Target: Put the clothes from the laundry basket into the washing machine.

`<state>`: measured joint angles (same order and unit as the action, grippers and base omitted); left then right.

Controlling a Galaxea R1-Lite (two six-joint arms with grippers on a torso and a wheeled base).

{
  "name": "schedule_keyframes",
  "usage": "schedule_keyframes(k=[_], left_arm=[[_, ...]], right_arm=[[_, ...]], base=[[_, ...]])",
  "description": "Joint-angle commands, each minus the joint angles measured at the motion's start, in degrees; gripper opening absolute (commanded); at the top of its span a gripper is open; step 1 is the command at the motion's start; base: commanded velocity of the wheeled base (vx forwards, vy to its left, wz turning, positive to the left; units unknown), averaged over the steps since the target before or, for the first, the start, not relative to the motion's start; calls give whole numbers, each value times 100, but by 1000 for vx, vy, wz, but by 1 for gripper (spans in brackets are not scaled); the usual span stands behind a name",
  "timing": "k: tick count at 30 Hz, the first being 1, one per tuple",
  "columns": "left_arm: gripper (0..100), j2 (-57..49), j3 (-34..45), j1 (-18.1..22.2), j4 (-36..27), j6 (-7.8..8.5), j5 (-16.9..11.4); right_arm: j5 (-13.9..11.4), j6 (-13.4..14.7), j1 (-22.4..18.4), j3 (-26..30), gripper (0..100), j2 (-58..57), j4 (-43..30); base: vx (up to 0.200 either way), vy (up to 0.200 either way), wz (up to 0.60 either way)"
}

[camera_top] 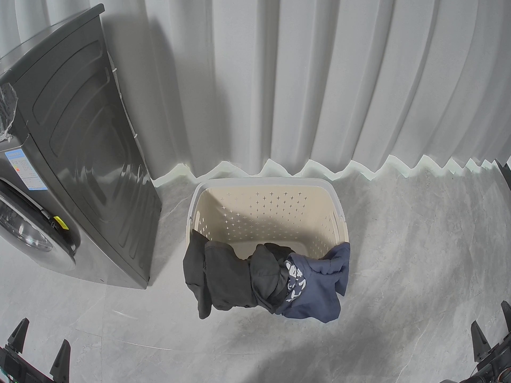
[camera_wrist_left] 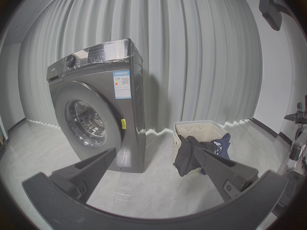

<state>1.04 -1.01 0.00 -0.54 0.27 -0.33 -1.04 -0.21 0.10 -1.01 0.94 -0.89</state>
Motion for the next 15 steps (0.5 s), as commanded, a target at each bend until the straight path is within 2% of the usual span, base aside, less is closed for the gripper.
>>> schedule_keyframes(k=[1,15], left_arm=[[100,-104,92,0,1,0,-2],[100,-104,92,0,1,0,-2]], right_arm=[[-2,-6,-1,57,100,-76,1],[-2,-6,-1,57,100,-76,1]], base=[[200,0,0],[200,0,0]])
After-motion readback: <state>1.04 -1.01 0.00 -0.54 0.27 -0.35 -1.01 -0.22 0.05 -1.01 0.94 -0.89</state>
